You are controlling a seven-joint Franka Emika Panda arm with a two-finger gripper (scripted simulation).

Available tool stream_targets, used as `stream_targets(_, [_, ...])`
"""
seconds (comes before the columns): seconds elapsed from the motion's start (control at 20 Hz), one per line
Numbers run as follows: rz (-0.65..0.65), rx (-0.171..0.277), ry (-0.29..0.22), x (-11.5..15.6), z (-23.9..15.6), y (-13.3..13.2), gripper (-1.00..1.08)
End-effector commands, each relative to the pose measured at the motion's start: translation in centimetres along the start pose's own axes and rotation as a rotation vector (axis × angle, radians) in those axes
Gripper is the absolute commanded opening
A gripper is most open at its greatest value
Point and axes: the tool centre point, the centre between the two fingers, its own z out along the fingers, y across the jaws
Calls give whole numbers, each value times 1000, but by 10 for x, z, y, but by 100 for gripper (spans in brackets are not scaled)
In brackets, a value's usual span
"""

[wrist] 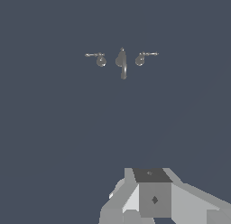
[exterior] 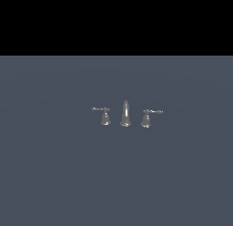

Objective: Turn on the faucet by rotating a designated handle.

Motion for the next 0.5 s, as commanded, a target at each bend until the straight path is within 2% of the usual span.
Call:
stream_targets(0.0, [43,0,-2,4,11,-9,-100])
stream_targets(0.45, [232,2,-10,26,59,-47,-100])
